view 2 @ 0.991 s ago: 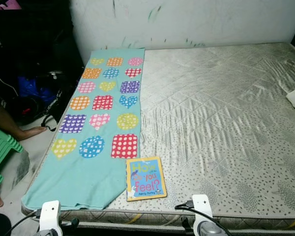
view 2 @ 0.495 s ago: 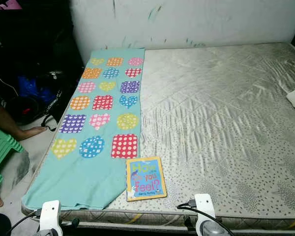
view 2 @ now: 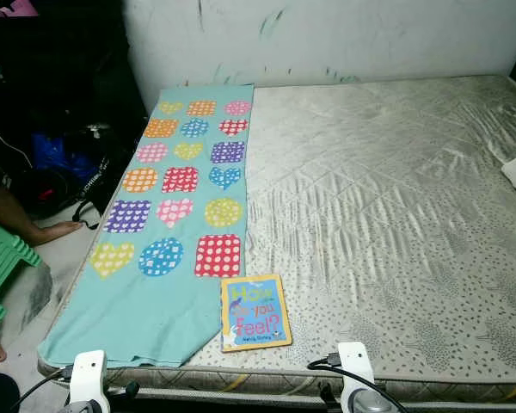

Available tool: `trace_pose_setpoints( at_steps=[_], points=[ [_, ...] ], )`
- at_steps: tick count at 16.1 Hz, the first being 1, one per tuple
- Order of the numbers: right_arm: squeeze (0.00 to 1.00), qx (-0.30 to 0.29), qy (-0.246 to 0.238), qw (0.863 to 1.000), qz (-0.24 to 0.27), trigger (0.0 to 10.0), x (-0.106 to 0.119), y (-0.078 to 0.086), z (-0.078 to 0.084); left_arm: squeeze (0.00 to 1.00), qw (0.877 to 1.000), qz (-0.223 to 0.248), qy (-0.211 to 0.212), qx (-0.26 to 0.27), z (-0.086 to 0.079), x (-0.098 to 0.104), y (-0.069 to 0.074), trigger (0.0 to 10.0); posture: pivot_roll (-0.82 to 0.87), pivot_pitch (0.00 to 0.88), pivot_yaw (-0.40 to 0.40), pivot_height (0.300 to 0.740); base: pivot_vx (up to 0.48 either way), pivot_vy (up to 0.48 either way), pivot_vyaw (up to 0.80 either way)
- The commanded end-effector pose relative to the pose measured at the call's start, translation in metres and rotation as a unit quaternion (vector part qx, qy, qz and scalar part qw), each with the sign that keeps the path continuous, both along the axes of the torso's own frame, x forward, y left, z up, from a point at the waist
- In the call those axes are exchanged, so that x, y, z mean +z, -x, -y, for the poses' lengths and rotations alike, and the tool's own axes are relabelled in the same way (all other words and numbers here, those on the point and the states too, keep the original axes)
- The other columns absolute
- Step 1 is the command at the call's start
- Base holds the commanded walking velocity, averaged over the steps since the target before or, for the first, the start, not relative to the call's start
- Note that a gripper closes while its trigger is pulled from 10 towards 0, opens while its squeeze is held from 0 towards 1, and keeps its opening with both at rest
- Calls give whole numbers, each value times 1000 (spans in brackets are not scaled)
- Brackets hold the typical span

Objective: Clean up the room

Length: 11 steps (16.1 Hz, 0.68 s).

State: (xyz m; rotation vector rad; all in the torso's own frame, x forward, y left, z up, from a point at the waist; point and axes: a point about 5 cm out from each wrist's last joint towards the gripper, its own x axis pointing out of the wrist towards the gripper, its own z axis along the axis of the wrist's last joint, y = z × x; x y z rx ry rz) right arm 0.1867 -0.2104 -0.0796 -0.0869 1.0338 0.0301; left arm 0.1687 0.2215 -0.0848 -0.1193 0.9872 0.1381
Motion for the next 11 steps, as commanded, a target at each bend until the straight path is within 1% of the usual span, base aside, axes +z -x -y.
trace_pose_setpoints(
  at_steps=[1, 11],
  points=[
    [0, 11, -6, 1000, -5, 10000, -1, 1, -5, 0, 1000, -2, -4, -4, -2, 0, 0, 10000, -90, 0, 90, 740, 0, 0, 0],
    [0, 17, -12, 1000, -7, 10000, -2, 3, -6, 0, 1000, 7, -5, -8, -1, 2, -3, 10000, -99, 0, 96, 740, 0, 0, 0]
  ],
)
